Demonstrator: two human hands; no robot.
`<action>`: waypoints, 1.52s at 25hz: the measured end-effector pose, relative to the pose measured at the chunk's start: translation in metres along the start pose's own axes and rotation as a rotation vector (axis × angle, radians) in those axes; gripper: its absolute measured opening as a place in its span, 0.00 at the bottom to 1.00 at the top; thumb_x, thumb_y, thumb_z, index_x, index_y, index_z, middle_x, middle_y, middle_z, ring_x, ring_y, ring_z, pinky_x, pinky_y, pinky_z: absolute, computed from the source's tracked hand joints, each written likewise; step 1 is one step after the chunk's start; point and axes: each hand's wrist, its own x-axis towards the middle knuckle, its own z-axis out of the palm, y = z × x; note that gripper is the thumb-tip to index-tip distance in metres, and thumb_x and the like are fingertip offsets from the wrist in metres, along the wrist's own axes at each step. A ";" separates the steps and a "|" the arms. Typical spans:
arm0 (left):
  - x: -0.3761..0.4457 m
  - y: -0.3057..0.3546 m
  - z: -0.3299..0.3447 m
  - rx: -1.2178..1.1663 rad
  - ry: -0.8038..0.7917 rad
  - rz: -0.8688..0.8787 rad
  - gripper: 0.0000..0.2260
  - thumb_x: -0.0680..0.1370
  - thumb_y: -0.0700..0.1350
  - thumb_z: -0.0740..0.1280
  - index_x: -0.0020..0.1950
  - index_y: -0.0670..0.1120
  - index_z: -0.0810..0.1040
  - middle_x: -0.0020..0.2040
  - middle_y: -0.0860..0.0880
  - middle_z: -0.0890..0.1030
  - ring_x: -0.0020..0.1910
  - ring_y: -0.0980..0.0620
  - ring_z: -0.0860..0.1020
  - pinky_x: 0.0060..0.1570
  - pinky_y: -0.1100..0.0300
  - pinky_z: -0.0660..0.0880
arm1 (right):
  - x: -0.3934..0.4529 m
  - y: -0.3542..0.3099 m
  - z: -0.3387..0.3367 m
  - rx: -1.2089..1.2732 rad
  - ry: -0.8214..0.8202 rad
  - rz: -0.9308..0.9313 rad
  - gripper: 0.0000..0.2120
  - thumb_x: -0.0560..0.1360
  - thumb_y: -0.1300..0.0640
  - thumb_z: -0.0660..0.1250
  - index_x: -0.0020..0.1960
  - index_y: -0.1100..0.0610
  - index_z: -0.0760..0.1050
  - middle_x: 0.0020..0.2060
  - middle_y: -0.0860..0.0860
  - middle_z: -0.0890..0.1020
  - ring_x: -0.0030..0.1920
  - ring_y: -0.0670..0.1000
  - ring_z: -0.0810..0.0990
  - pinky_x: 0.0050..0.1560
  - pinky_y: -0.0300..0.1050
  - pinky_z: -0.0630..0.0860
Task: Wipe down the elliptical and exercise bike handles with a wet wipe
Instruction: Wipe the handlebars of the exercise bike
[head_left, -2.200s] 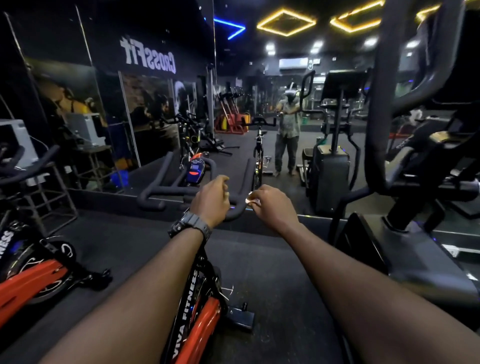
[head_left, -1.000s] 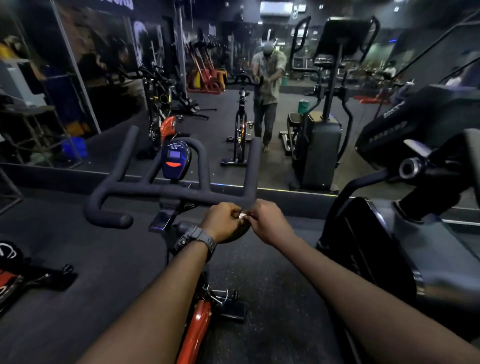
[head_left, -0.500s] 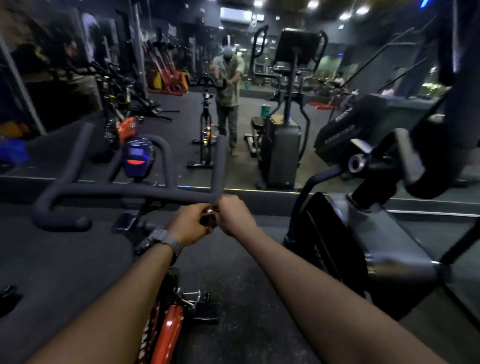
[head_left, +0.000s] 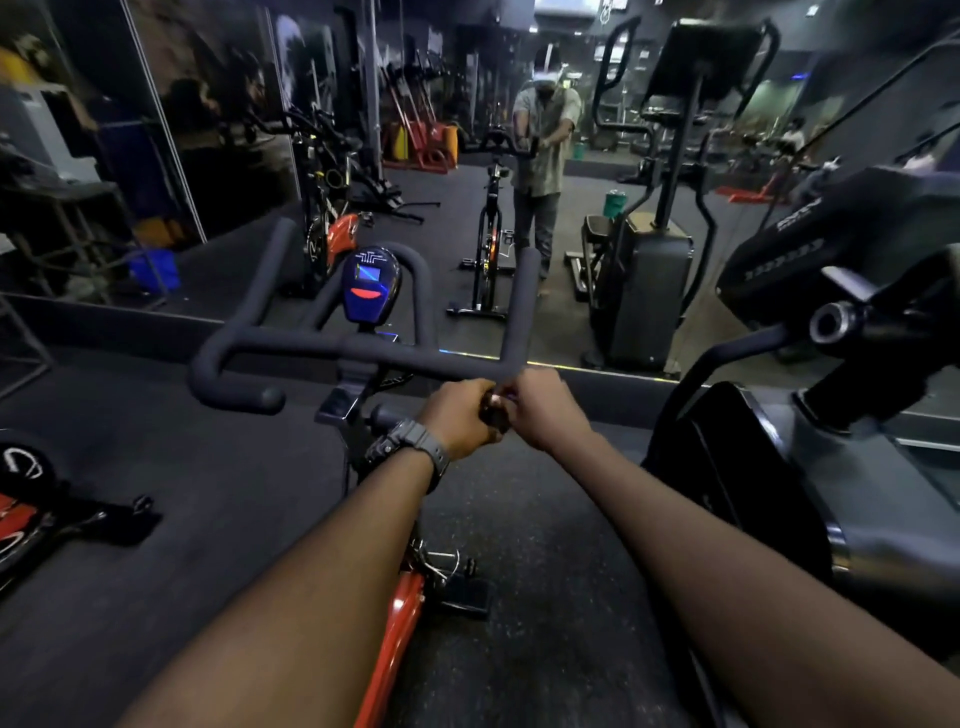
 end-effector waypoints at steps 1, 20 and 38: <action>0.001 -0.002 0.001 -0.006 -0.010 -0.006 0.22 0.66 0.46 0.78 0.59 0.49 0.80 0.54 0.48 0.84 0.54 0.47 0.82 0.53 0.51 0.79 | 0.008 0.001 0.000 0.007 0.029 0.041 0.10 0.75 0.53 0.66 0.52 0.56 0.81 0.48 0.59 0.81 0.50 0.61 0.80 0.44 0.47 0.75; -0.024 -0.011 -0.014 0.354 0.075 0.105 0.19 0.70 0.61 0.73 0.51 0.48 0.84 0.49 0.47 0.85 0.51 0.44 0.81 0.47 0.57 0.74 | -0.019 -0.009 0.001 0.020 0.082 -0.030 0.10 0.78 0.54 0.66 0.53 0.56 0.83 0.49 0.60 0.80 0.51 0.62 0.79 0.48 0.50 0.75; -0.058 -0.038 -0.032 0.500 0.304 0.181 0.22 0.66 0.65 0.74 0.47 0.49 0.81 0.47 0.48 0.80 0.48 0.45 0.76 0.47 0.52 0.72 | -0.046 -0.034 0.013 0.083 0.075 -0.168 0.11 0.78 0.56 0.65 0.55 0.57 0.83 0.47 0.58 0.78 0.49 0.61 0.78 0.47 0.50 0.73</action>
